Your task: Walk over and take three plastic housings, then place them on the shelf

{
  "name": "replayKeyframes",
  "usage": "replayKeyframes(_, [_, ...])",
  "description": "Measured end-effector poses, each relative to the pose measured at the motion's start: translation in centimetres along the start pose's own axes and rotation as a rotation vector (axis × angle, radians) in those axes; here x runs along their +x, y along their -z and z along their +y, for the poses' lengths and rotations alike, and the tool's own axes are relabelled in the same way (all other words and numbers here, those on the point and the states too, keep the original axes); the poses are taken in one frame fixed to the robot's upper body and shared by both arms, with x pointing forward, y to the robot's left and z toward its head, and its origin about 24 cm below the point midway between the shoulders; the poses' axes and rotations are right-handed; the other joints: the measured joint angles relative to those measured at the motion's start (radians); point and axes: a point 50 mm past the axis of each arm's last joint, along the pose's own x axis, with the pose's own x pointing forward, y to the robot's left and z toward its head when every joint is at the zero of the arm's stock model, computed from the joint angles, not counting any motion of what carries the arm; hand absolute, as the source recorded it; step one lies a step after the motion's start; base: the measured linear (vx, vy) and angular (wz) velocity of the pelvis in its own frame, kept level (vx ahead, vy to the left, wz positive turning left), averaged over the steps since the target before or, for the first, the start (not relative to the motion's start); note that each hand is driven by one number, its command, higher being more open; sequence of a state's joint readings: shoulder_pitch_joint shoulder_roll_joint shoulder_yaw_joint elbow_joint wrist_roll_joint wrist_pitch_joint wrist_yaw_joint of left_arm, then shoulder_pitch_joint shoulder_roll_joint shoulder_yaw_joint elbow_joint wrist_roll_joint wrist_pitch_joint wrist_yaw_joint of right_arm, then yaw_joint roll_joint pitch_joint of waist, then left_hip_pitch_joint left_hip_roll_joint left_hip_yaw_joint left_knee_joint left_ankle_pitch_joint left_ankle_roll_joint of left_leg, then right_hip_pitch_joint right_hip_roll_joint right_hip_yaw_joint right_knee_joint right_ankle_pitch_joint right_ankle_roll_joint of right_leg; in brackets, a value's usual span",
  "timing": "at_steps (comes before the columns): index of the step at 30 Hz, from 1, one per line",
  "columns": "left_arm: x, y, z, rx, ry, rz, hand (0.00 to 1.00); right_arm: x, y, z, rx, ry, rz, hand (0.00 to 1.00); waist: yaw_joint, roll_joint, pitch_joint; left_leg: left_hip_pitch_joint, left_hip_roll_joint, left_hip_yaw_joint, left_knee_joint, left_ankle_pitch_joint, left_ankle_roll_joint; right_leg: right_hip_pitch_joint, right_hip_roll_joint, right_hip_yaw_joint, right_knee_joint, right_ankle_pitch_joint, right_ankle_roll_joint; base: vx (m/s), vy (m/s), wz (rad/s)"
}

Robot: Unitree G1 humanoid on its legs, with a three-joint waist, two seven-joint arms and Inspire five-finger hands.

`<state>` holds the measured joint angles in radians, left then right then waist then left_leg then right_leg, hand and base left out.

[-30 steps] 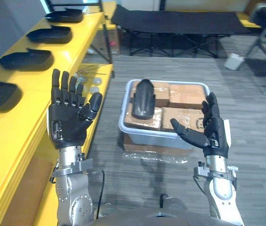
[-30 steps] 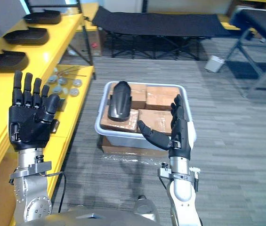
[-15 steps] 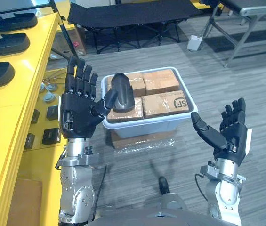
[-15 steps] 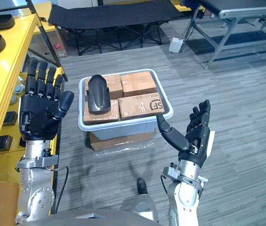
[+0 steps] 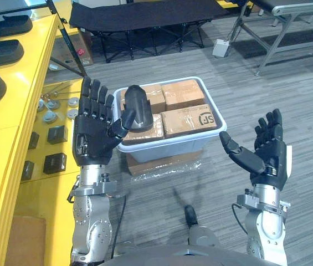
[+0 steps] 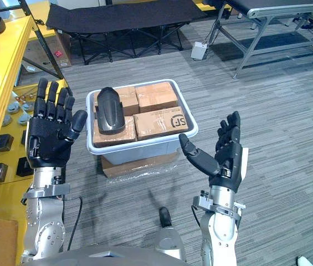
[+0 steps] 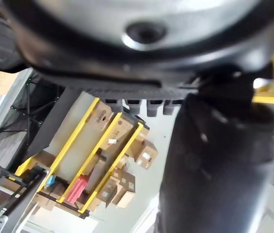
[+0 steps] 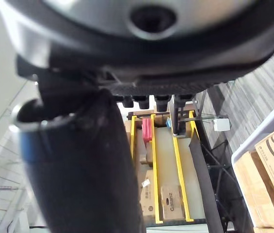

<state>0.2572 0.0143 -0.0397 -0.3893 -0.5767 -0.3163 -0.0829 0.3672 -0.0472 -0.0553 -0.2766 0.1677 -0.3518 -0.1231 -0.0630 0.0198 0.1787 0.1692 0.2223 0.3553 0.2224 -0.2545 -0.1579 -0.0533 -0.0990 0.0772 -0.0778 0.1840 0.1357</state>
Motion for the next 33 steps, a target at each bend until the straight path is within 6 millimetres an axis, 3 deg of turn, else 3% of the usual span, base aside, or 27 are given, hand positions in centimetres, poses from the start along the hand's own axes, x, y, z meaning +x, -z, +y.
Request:
replayKeyframes(9, [-0.9, 0.8, 1.3, 0.04, -0.042, 0.057, 1.0, 0.3, 0.3, 0.7, -0.014, -0.076, 0.034, 1.0, 0.007, -0.017, -0.014, 0.016, -0.002, 0.034, 0.019, -0.016, 0.003, -0.001, -0.001, -0.016, -0.007, 0.01, -0.004, -0.03, -0.002, -0.1])
replayKeyframes(14, [-0.9, 0.8, 1.3, 0.061, -0.04, 0.058, 1.0, 0.2, 0.3, 0.8, -0.015, -0.106, 0.034, 1.0, 0.005, -0.004, -0.026, 0.021, 0.003, 0.049, 0.017, -0.015, 0.002, -0.007, -0.004, -0.06, -0.007, 0.001, -0.025, -0.02, -0.023, -0.08])
replayKeyframes(19, [-0.9, 0.9, 1.2, 0.06, -0.041, 0.058, 1.0, 0.2, 0.3, 0.8, -0.043, -0.13, 0.033, 1.0, 0.003, 0.013, -0.041, 0.034, 0.009, 0.053, 0.001, -0.014, 0.001, -0.001, 0.002, -0.075, -0.007, 0.007, -0.017, 0.01, -0.013, 0.0])
replayKeyframes(25, [-0.9, 0.7, 1.4, 0.101, -0.038, 0.057, 1.0, 0.3, 0.3, 0.9, -0.042, -0.135, 0.033, 1.0, 0.005, -0.006, -0.054, 0.031, 0.009, 0.064, -0.002, -0.014, 0.001, -0.011, 0.004, -0.073, -0.007, 0.004, -0.021, -0.01, -0.011, -0.03])
replayKeyframes(33, [-1.1, 1.2, 1.9, 0.111, -0.073, 0.087, 1.0, 0.5, 0.5, 1.2, -0.056, -0.19, 0.054, 1.0, -0.001, -0.01, -0.069, 0.066, 0.001, 0.111, -0.019, -0.015, 0.002, -0.014, 0.012, -0.08, -0.002, 0.034, -0.023, -0.02, -0.023, -0.19])
